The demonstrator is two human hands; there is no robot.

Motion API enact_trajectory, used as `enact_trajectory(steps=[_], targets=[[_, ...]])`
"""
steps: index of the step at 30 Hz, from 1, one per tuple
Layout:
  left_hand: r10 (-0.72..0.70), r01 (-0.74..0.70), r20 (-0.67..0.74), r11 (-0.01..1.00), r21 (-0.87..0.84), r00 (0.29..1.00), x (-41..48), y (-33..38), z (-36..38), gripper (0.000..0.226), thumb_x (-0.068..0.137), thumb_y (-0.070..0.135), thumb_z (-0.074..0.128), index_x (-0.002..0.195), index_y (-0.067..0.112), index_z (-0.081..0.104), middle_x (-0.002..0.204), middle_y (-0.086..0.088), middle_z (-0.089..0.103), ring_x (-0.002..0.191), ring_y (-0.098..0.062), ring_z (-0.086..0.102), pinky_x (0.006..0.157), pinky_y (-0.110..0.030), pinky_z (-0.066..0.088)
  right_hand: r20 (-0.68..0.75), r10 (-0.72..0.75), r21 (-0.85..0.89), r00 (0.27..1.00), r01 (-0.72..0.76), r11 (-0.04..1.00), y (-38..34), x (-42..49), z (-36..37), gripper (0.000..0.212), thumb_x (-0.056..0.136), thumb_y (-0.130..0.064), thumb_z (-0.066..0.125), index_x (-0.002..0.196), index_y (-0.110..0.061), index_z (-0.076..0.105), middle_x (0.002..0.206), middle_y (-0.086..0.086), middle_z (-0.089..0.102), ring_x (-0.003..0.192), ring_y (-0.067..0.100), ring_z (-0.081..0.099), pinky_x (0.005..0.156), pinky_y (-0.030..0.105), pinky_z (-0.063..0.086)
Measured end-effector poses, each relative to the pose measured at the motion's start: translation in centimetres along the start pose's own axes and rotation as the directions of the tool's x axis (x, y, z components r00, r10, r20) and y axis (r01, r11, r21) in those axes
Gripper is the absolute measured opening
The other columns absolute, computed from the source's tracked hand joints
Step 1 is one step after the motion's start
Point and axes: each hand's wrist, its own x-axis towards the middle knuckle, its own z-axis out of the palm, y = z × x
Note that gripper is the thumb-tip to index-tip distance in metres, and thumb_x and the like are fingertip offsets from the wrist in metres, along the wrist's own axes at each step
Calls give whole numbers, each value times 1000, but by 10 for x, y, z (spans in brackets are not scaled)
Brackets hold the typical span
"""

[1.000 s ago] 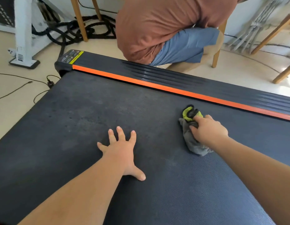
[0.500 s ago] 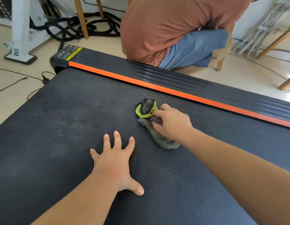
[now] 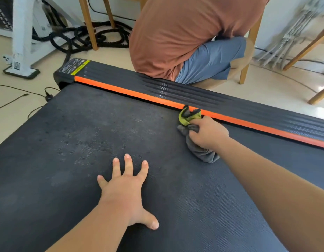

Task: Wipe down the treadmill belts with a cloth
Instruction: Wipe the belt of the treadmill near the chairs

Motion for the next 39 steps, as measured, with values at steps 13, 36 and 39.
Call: enact_trajectory(steps=[13, 36, 39], targets=[[0, 0, 2, 1000, -29, 1000, 1, 0, 0, 162, 43, 80, 84, 153, 45, -30, 161, -4, -42, 150, -40, -34, 118, -76, 6, -109, 404, -139, 908, -416, 899, 103, -11, -8, 41, 90, -45, 48, 115, -19, 66, 115, 12, 67, 101, 34, 67, 77, 39, 50], [-10, 11, 4, 1000, -25, 1000, 0, 2, -2, 162, 42, 79, 85, 154, 45, -27, 162, -6, -40, 150, -40, -34, 118, -76, 6, -92, 328, -140, 940, -338, 931, 65, 4, -5, 39, 97, -42, 45, 130, -28, 59, 131, 9, 55, 112, 37, 62, 78, 40, 45], [-15, 15, 4, 1000, -26, 1000, 0, 2, -1, 162, 43, 78, 86, 154, 45, -27, 161, -5, -42, 150, -39, -34, 119, -75, 6, 24, 135, 95, 991, -137, 986, 18, -2, -1, 34, 91, -47, 52, 121, -39, 64, 123, -2, 65, 111, 31, 64, 88, 41, 53]])
